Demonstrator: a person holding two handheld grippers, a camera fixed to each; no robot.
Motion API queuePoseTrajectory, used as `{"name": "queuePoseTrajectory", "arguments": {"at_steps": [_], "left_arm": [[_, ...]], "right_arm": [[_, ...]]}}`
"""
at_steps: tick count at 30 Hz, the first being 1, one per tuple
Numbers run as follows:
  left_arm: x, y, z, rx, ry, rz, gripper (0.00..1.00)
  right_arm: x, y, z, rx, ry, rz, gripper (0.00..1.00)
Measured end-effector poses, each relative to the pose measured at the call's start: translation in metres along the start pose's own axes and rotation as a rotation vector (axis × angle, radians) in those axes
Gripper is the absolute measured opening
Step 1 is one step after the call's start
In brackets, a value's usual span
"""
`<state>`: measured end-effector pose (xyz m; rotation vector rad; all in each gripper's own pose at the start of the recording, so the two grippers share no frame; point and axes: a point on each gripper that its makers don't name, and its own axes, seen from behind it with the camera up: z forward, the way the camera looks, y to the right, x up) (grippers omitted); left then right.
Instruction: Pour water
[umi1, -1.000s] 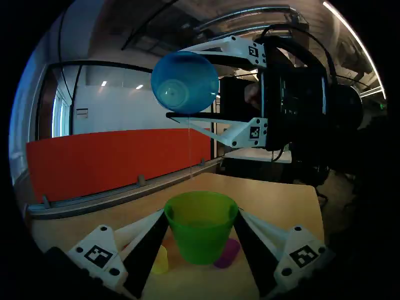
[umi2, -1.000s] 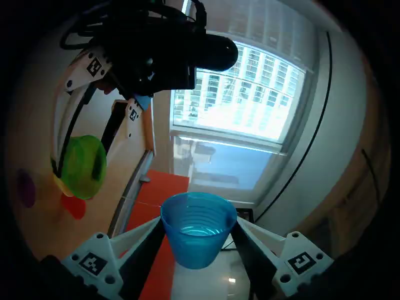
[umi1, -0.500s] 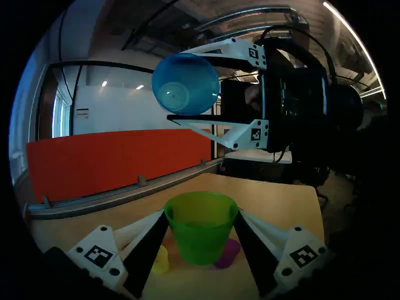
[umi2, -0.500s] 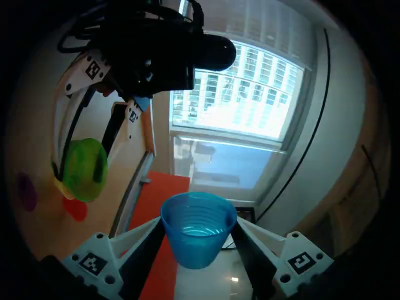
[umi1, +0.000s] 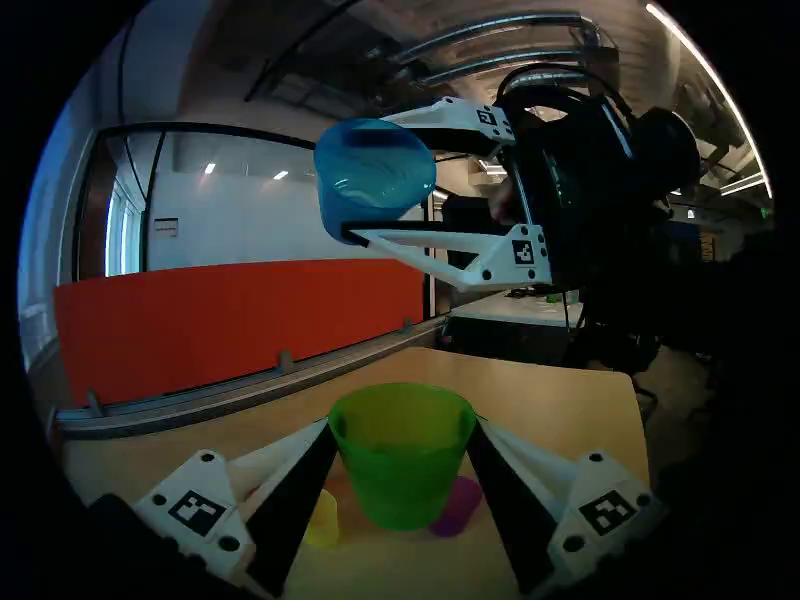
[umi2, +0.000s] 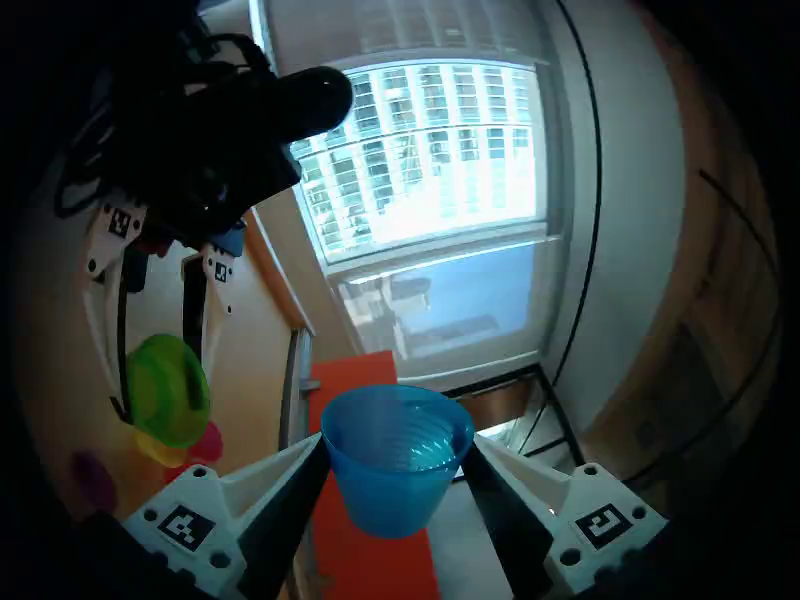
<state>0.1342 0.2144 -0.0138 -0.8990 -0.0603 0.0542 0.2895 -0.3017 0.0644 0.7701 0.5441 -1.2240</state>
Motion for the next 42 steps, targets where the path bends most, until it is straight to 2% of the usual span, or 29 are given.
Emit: {"name": "queuePoseTrajectory", "arguments": {"at_steps": [9, 15, 23, 27, 30, 36, 42], "left_arm": [[0.0, -0.001, 0.001, 0.002, -0.003, 0.006, 0.87], [-0.001, 0.001, 0.002, 0.001, -0.003, 0.008, 0.87], [0.0, 0.0, 0.001, 0.004, -0.003, 0.015, 0.87], [0.001, -0.001, 0.001, 0.008, -0.002, 0.016, 0.87], [0.001, -0.001, 0.001, 0.01, -0.001, 0.016, 0.87], [0.002, -0.002, 0.001, 0.012, 0.0, 0.019, 0.87], [0.002, -0.003, 0.001, 0.017, -0.002, 0.021, 0.87]], "right_arm": [[0.004, -0.014, -0.011, 0.038, 0.02, 0.275, 0.89], [0.01, -0.027, -0.015, 0.079, 0.022, 0.483, 0.89], [0.021, -0.035, -0.02, 0.142, 0.036, 0.847, 0.89], [0.026, -0.031, -0.024, 0.155, 0.056, 0.998, 0.89], [0.027, -0.03, -0.026, 0.161, 0.06, 1.073, 0.89], [0.034, -0.033, -0.027, 0.19, 0.062, 1.167, 0.89], [0.032, -0.032, -0.03, 0.191, 0.068, 1.191, 0.89]]}}
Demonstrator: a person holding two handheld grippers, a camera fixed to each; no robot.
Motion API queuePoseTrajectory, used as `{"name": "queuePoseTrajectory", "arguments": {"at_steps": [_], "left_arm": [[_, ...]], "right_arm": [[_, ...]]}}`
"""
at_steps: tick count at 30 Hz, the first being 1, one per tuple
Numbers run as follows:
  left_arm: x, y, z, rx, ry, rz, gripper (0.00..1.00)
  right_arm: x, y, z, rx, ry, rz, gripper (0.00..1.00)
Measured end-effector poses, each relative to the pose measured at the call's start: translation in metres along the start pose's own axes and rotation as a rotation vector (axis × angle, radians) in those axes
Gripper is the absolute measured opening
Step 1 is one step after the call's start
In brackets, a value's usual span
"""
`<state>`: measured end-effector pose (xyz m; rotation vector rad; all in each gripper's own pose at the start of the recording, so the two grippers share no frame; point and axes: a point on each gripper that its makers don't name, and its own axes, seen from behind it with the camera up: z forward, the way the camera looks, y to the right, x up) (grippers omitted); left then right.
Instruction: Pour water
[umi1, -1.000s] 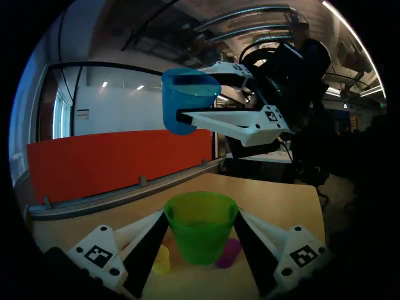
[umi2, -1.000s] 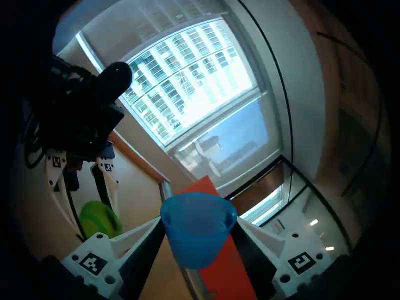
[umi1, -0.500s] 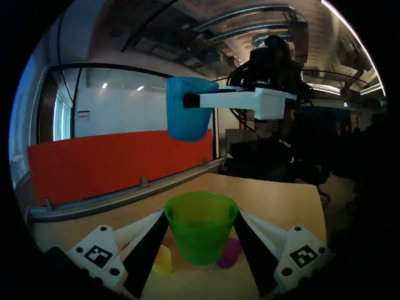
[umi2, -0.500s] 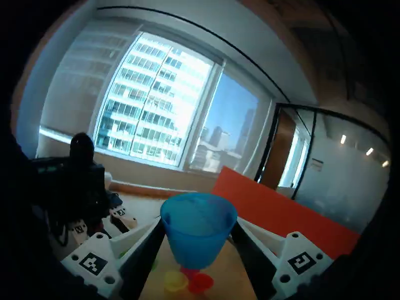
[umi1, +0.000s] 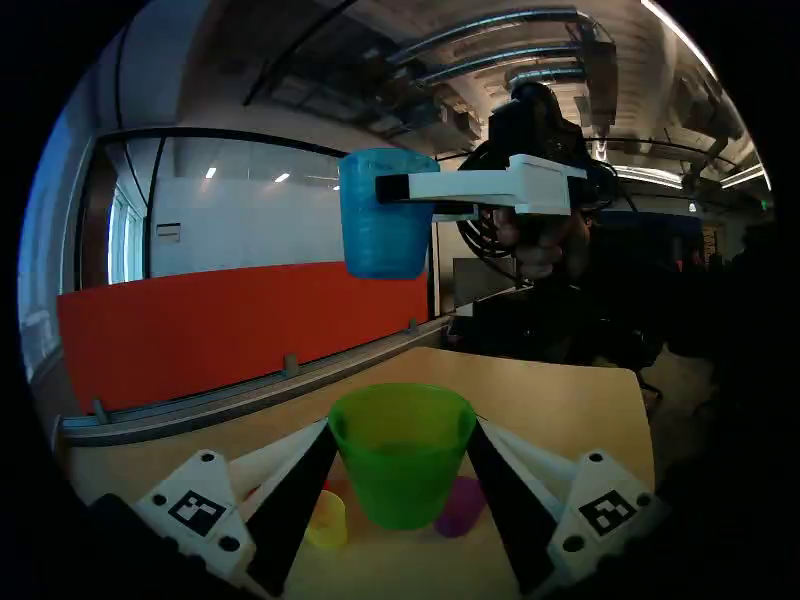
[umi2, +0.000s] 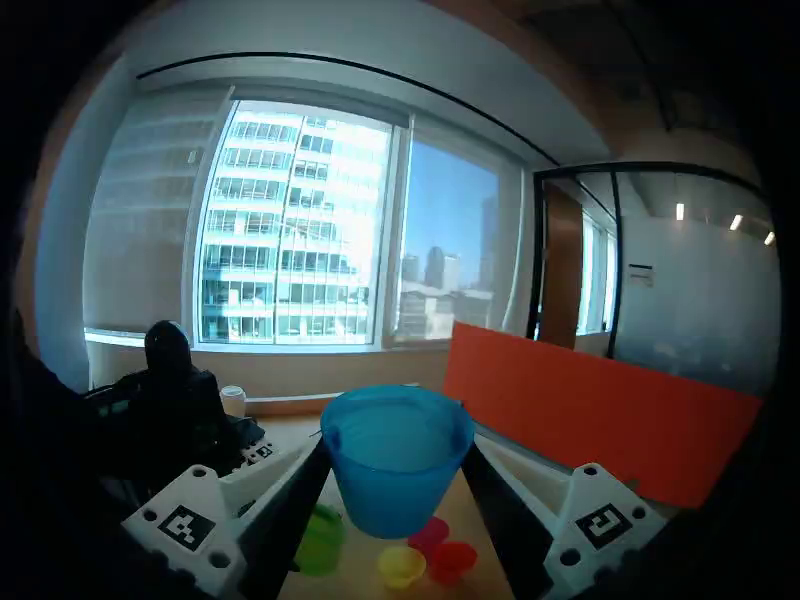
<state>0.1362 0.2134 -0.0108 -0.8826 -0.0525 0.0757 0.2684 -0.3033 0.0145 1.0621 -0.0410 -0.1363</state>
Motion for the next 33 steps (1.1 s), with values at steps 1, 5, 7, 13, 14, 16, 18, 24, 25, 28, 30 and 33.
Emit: {"name": "queuePoseTrajectory", "arguments": {"at_steps": [1, 5, 7, 13, 14, 16, 18, 24, 25, 28, 30, 33], "left_arm": [[0.0, -0.001, 0.0, 0.001, -0.001, 0.001, 0.87], [0.0, -0.003, -0.001, 0.007, -0.002, 0.003, 0.87], [0.0, -0.004, -0.001, 0.009, -0.001, 0.002, 0.87], [0.0, -0.006, -0.001, 0.014, -0.004, 0.002, 0.87], [0.0, -0.006, -0.002, 0.015, -0.005, 0.004, 0.87], [-0.001, -0.007, -0.002, 0.017, -0.007, 0.005, 0.87], [-0.002, -0.007, -0.003, 0.019, -0.008, 0.005, 0.87], [-0.001, -0.011, -0.005, 0.028, -0.012, 0.009, 0.87], [-0.002, -0.011, -0.006, 0.03, -0.013, 0.009, 0.87], [-0.002, -0.014, -0.007, 0.035, -0.015, 0.01, 0.87], [-0.002, -0.015, -0.008, 0.038, -0.016, 0.009, 0.87], [-0.004, -0.017, -0.009, 0.042, -0.019, 0.009, 0.87]], "right_arm": [[-0.001, 0.0, -0.001, -0.002, -0.002, -0.001, 0.89], [-0.003, 0.002, -0.005, -0.011, -0.004, -0.002, 0.89], [-0.003, 0.003, -0.008, -0.014, -0.003, 0.0, 0.89], [-0.006, 0.009, -0.017, -0.031, -0.002, 0.003, 0.89], [-0.007, 0.009, -0.019, -0.034, -0.001, 0.003, 0.89], [-0.007, 0.011, -0.023, -0.039, 0.001, 0.005, 0.89], [-0.008, 0.012, -0.027, -0.044, 0.003, 0.008, 0.89], [-0.011, 0.019, -0.041, -0.065, 0.005, 0.02, 0.89], [-0.011, 0.021, -0.044, -0.071, 0.007, 0.021, 0.89], [-0.013, 0.025, -0.052, -0.086, 0.009, 0.024, 0.89], [-0.015, 0.027, -0.057, -0.096, 0.009, 0.026, 0.89], [-0.02, 0.032, -0.065, -0.111, 0.008, 0.028, 0.89]]}}
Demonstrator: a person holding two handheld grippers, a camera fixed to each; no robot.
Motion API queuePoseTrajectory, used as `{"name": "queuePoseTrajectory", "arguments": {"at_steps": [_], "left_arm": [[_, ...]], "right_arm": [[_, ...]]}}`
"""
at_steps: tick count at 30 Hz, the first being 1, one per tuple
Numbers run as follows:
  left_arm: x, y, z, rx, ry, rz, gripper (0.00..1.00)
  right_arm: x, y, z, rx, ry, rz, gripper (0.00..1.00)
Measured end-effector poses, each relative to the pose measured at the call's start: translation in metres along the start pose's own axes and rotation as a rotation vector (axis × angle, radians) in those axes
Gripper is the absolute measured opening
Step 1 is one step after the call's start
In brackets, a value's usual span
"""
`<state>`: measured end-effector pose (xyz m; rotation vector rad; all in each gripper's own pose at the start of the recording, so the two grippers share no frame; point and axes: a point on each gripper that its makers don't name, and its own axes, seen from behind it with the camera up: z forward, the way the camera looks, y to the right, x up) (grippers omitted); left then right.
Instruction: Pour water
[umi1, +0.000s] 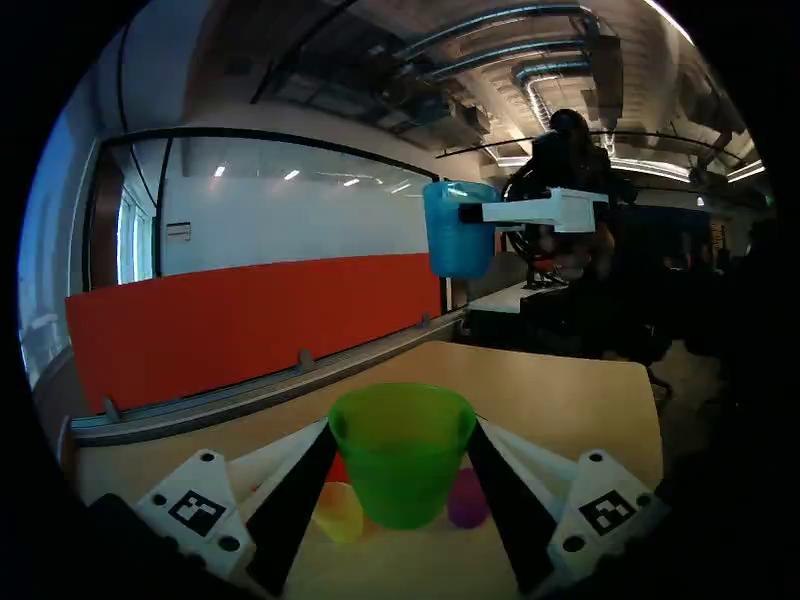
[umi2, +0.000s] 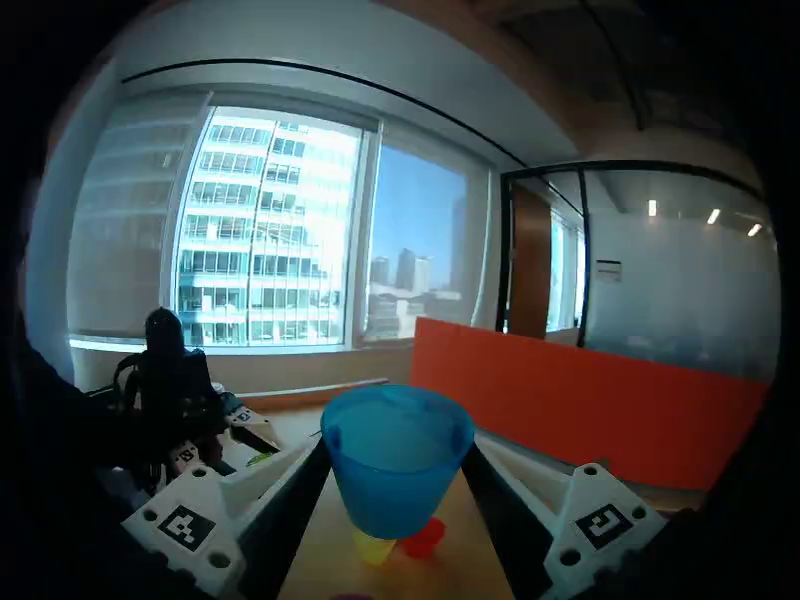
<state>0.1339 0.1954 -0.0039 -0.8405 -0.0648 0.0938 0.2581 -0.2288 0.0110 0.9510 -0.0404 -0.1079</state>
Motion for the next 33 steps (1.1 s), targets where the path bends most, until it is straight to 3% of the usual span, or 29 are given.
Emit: {"name": "queuePoseTrajectory", "arguments": {"at_steps": [19, 33], "left_arm": [[-0.016, -0.007, -0.007, 0.017, -0.038, -0.002, 0.87], [-0.035, -0.011, -0.01, 0.022, -0.085, -0.004, 0.87]], "right_arm": [[-0.025, 0.042, -0.043, -0.107, -0.014, 0.01, 0.89], [-0.052, 0.049, -0.057, -0.121, -0.049, 0.014, 0.89]]}}
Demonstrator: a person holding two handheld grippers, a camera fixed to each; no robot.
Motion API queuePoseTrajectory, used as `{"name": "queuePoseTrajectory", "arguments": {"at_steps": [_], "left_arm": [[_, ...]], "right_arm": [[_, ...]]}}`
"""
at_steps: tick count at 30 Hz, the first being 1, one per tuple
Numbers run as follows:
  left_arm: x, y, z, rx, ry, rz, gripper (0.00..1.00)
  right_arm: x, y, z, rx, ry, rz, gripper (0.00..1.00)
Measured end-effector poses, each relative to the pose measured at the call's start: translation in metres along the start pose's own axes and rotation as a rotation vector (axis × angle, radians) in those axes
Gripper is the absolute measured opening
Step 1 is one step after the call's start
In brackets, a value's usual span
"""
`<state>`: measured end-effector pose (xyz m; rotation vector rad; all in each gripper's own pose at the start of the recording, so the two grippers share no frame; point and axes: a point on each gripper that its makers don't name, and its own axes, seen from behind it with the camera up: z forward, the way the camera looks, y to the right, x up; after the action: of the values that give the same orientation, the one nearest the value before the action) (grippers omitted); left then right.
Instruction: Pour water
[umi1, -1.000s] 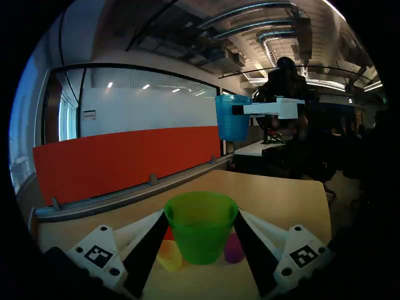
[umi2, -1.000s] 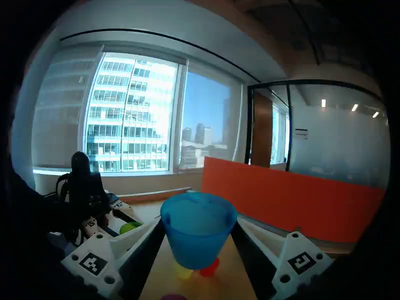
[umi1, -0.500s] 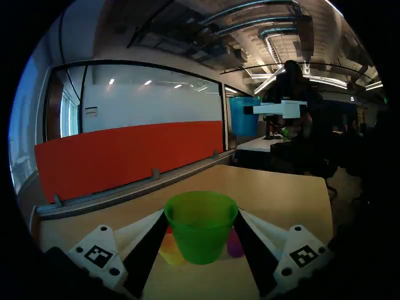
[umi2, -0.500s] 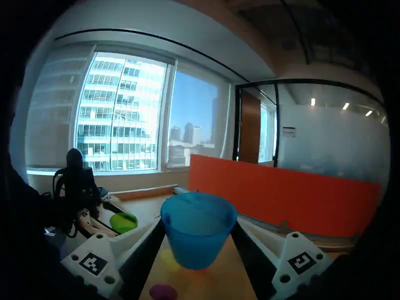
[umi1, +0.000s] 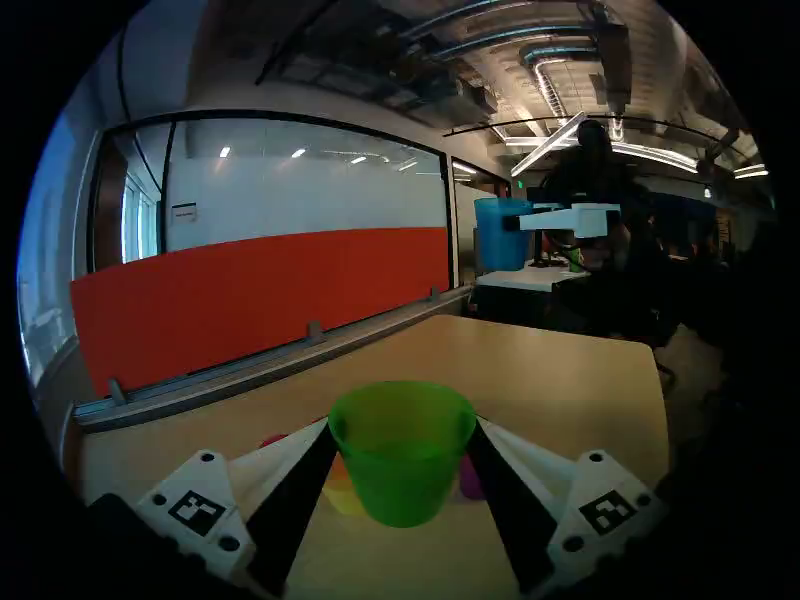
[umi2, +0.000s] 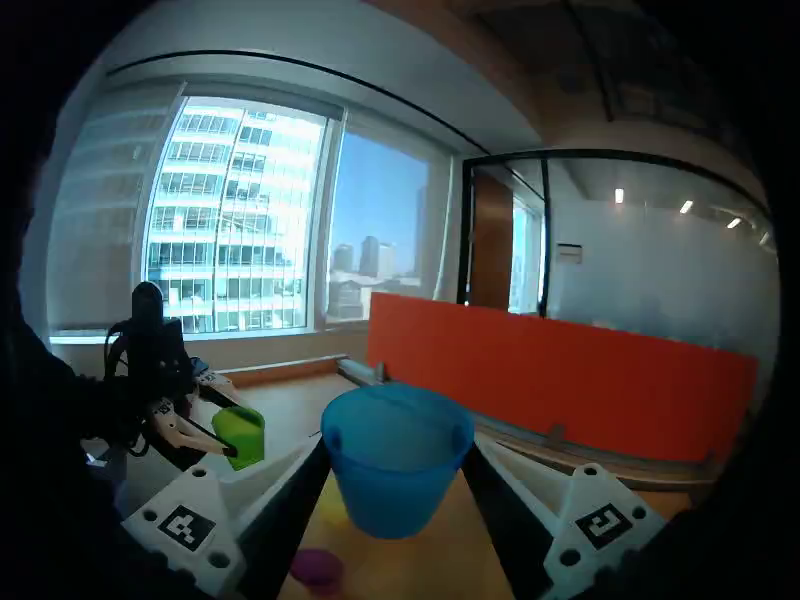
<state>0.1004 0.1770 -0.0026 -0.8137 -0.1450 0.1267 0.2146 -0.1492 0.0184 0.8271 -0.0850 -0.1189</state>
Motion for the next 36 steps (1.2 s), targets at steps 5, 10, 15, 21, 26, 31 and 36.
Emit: {"name": "queuePoseTrajectory", "arguments": {"at_steps": [5, 10, 15, 21, 26, 31, 36], "left_arm": [[-0.011, 0.001, 0.001, -0.004, -0.027, -0.001, 0.87], [-0.021, 0.001, 0.003, -0.008, -0.055, 0.001, 0.87], [-0.033, 0.0, 0.004, -0.012, -0.087, 0.007, 0.87], [-0.046, 0.0, 0.005, -0.016, -0.127, 0.014, 0.87], [-0.059, 0.0, 0.007, -0.021, -0.165, 0.02, 0.87], [-0.072, 0.0, 0.009, -0.027, -0.203, 0.021, 0.87], [-0.084, 0.001, 0.01, -0.034, -0.24, 0.021, 0.87]], "right_arm": [[-0.017, -0.002, -0.003, 0.009, -0.023, -0.01, 0.89], [-0.035, -0.004, -0.003, 0.018, -0.05, -0.013, 0.89], [-0.051, -0.007, -0.005, 0.028, -0.071, -0.008, 0.89], [-0.075, -0.009, -0.006, 0.038, -0.109, -0.002, 0.89], [-0.095, -0.011, -0.007, 0.048, -0.146, 0.0, 0.9], [-0.113, -0.014, -0.007, 0.057, -0.181, 0.0, 0.9], [-0.127, -0.015, -0.008, 0.066, -0.204, 0.006, 0.9]]}}
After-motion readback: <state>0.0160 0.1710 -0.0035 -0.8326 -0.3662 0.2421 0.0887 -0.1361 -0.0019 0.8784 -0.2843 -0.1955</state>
